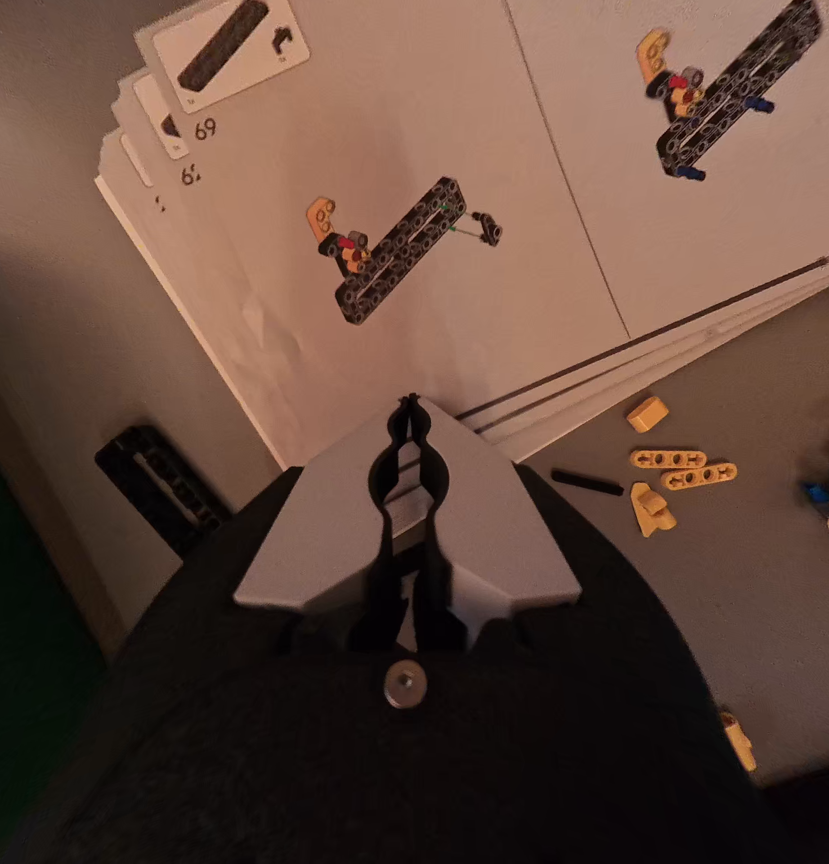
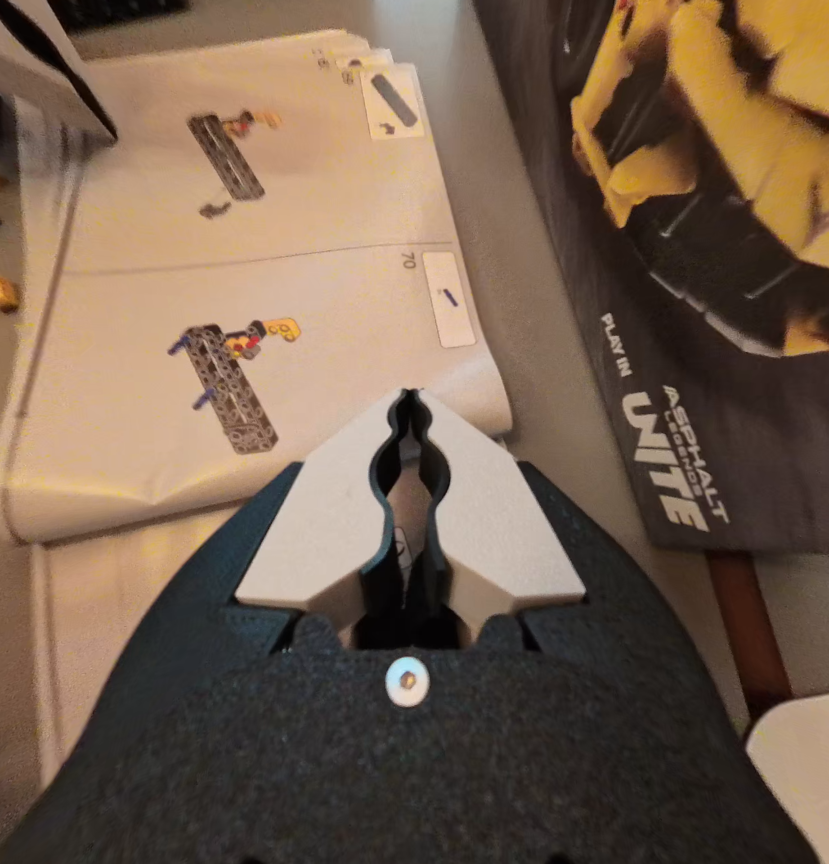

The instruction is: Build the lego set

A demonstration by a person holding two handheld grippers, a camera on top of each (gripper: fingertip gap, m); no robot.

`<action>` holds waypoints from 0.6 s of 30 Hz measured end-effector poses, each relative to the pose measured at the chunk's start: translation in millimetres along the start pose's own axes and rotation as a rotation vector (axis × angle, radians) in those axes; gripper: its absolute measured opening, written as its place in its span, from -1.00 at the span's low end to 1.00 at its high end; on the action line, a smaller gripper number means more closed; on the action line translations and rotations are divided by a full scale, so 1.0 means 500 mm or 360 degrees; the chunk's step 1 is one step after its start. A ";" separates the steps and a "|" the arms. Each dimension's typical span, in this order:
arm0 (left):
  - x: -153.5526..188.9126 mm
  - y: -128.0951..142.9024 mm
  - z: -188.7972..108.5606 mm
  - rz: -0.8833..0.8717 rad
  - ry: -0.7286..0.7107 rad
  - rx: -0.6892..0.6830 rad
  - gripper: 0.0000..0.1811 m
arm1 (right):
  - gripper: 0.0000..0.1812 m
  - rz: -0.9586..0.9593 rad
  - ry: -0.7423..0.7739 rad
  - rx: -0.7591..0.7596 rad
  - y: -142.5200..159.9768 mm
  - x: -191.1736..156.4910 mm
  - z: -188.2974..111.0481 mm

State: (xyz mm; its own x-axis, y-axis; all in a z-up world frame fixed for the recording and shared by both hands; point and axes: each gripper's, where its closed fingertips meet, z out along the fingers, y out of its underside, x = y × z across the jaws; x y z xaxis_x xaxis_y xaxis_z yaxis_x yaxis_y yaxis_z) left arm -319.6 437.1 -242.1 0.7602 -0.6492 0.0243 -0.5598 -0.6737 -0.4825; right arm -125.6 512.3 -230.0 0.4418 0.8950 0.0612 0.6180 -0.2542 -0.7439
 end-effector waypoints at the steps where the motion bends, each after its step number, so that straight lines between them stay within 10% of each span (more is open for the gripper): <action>1: 0.001 -0.001 0.000 0.0000 0.0006 0.0005 -1.00 | -1.00 -0.0085 0.0027 -0.0033 0.009 -0.004 0.010; 13: -0.008 -0.079 0.044 0.0146 -0.0110 0.0026 -1.00 | -1.00 -0.0063 0.0252 -0.0013 0.043 0.059 -0.020; 18: -0.002 -0.088 0.045 0.0147 -0.0126 0.0017 -1.00 | -1.00 0.0168 0.0061 0.0185 -0.012 0.012 -0.119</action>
State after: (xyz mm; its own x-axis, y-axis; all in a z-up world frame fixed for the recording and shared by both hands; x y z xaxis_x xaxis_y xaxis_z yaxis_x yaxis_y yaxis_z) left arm -288.1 475.4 -240.5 0.7294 -0.6781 -0.0899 -0.6256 -0.6081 -0.4887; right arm -87.9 497.4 -185.3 0.5261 0.8504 0.0021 0.4884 -0.3002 -0.8193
